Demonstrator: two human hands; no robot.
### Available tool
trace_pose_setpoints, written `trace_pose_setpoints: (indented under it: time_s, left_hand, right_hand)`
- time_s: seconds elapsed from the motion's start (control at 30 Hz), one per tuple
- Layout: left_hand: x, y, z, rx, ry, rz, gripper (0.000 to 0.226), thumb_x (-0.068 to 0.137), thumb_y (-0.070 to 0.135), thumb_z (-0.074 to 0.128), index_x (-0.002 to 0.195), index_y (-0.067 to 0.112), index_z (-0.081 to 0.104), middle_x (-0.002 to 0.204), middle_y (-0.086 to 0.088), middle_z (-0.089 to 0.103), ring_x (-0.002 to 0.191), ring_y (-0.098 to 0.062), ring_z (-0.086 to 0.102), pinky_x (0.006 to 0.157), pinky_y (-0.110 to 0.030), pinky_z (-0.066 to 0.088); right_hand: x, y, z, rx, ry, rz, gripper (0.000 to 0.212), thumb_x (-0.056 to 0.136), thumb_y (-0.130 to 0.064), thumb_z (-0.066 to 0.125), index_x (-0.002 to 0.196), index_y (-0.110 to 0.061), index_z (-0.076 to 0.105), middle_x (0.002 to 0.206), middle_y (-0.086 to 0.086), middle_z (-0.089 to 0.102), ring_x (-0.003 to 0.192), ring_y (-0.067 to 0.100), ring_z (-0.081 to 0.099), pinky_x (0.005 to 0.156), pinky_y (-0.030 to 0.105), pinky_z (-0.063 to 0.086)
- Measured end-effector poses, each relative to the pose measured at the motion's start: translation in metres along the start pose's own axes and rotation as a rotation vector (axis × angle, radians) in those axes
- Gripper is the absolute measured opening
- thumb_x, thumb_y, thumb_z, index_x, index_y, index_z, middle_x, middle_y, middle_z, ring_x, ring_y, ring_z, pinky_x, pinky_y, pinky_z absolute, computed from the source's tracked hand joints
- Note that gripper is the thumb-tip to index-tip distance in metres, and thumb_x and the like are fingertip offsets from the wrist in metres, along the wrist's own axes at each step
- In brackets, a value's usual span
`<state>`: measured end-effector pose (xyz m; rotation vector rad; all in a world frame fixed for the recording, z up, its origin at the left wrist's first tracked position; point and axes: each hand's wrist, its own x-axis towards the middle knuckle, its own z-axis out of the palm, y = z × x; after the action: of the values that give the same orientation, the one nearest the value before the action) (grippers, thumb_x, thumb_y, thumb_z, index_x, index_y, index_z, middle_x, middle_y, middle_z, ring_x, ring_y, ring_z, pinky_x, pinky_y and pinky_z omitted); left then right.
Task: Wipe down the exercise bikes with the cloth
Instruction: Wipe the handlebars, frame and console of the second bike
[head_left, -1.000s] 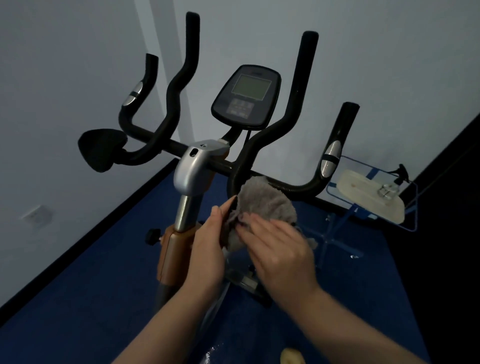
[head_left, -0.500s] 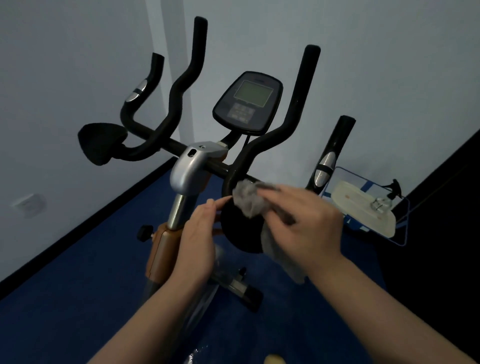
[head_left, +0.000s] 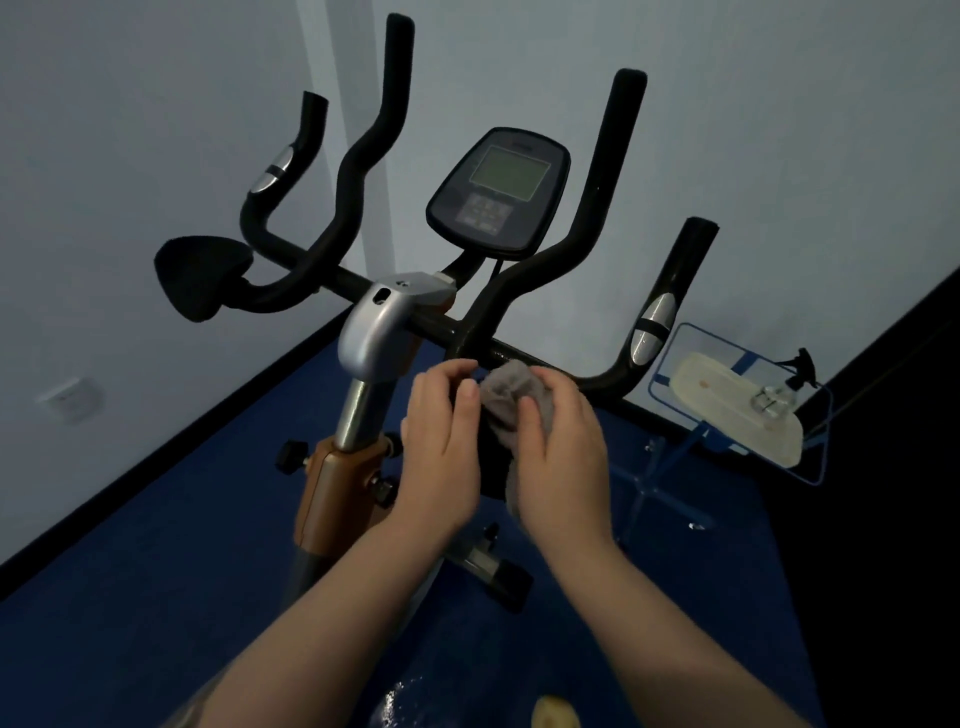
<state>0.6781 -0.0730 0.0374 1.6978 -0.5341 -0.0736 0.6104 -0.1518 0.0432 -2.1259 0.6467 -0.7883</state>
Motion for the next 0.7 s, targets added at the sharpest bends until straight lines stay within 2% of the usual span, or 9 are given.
trace_pose_setpoints:
  time_s: [0.1, 0.2, 0.27, 0.33, 0.4, 0.47, 0.53, 0.6, 0.7]
  left_hand:
    - [-0.004, -0.006, -0.008, 0.045, -0.083, 0.023, 0.048, 0.092, 0.053, 0.028, 0.125, 0.026, 0.050, 0.113, 0.014, 0.050, 0.116, -0.010, 0.048, 0.104, -0.049, 0.037]
    - [-0.004, -0.006, -0.013, 0.032, -0.139, 0.013, 0.047, 0.094, 0.052, 0.029, 0.126, 0.026, 0.051, 0.113, 0.012, 0.051, 0.118, -0.013, 0.048, 0.105, -0.050, 0.035]
    - [-0.006, -0.006, -0.013, 0.018, -0.145, -0.006, 0.045, 0.095, 0.046, 0.030, 0.126, 0.022, 0.052, 0.114, 0.005, 0.053, 0.117, -0.014, 0.048, 0.106, -0.049, 0.035]
    - [-0.008, -0.007, -0.015, -0.026, -0.145, -0.010, 0.043, 0.096, 0.043, 0.030, 0.123, 0.021, 0.054, 0.111, 0.000, 0.054, 0.113, -0.016, 0.050, 0.104, -0.046, 0.038]
    - [-0.010, -0.007, -0.018, -0.053, -0.170, -0.011, 0.037, 0.096, 0.043, 0.030, 0.116, 0.024, 0.056, 0.108, -0.003, 0.055, 0.108, -0.016, 0.053, 0.100, -0.043, 0.042]
    - [-0.012, -0.009, -0.020, -0.075, -0.189, -0.017, 0.034, 0.095, 0.043, 0.031, 0.114, 0.027, 0.055, 0.108, -0.004, 0.056, 0.108, -0.015, 0.053, 0.098, -0.035, 0.043]
    - [-0.010, -0.010, -0.021, -0.091, -0.187, -0.018, 0.038, 0.095, 0.043, 0.031, 0.117, 0.025, 0.056, 0.109, -0.005, 0.056, 0.106, -0.009, 0.053, 0.095, -0.022, 0.040]
    - [-0.010, -0.010, -0.018, -0.130, -0.160, -0.044, 0.039, 0.098, 0.040, 0.030, 0.119, 0.021, 0.056, 0.110, -0.005, 0.056, 0.100, 0.000, 0.053, 0.087, -0.010, 0.039]
    - [-0.013, -0.010, -0.012, -0.192, -0.092, -0.099, 0.033, 0.103, 0.032, 0.030, 0.113, 0.021, 0.059, 0.110, -0.010, 0.056, 0.099, -0.006, 0.055, 0.084, -0.013, 0.042]
  right_hand:
    - [-0.030, -0.002, 0.001, -0.058, 0.048, -0.008, 0.040, 0.093, -0.041, 0.035, 0.133, -0.036, 0.035, 0.117, -0.021, 0.037, 0.107, 0.000, 0.046, 0.082, 0.018, 0.047]
    - [0.005, -0.001, 0.000, -0.309, 0.012, -0.067, 0.030, 0.095, -0.032, 0.039, 0.124, -0.025, 0.043, 0.114, -0.003, 0.048, 0.105, 0.015, 0.048, 0.080, 0.029, 0.043]
    - [0.021, -0.007, 0.004, -0.255, 0.050, 0.053, 0.022, 0.098, -0.026, 0.043, 0.119, -0.021, 0.046, 0.115, 0.002, 0.050, 0.106, 0.019, 0.049, 0.079, 0.029, 0.042]
    - [0.001, -0.010, 0.015, -0.180, 0.173, 0.083, 0.029, 0.097, -0.023, 0.045, 0.126, -0.021, 0.044, 0.121, 0.002, 0.047, 0.110, 0.017, 0.049, 0.083, 0.027, 0.044]
    - [-0.035, -0.014, 0.022, -0.101, 0.217, 0.080, 0.044, 0.095, -0.022, 0.047, 0.137, -0.022, 0.034, 0.129, 0.000, 0.039, 0.116, 0.014, 0.046, 0.089, 0.026, 0.047]
    - [-0.036, -0.007, 0.021, -0.190, 0.216, 0.032, 0.050, 0.094, -0.020, 0.049, 0.141, -0.021, 0.032, 0.131, 0.002, 0.038, 0.118, 0.016, 0.044, 0.094, 0.030, 0.045]
    - [-0.008, -0.006, 0.014, -0.331, 0.162, 0.021, 0.044, 0.094, -0.020, 0.049, 0.137, -0.019, 0.039, 0.128, 0.005, 0.046, 0.115, 0.018, 0.043, 0.094, 0.033, 0.042]
    - [0.006, -0.008, 0.013, -0.304, 0.130, 0.054, 0.038, 0.096, -0.020, 0.047, 0.134, -0.019, 0.044, 0.127, 0.004, 0.048, 0.115, 0.017, 0.041, 0.095, 0.036, 0.043]
    - [-0.019, -0.014, 0.023, -0.219, 0.195, 0.075, 0.049, 0.094, -0.022, 0.052, 0.140, -0.019, 0.038, 0.134, 0.003, 0.040, 0.119, 0.015, 0.036, 0.098, 0.030, 0.041]
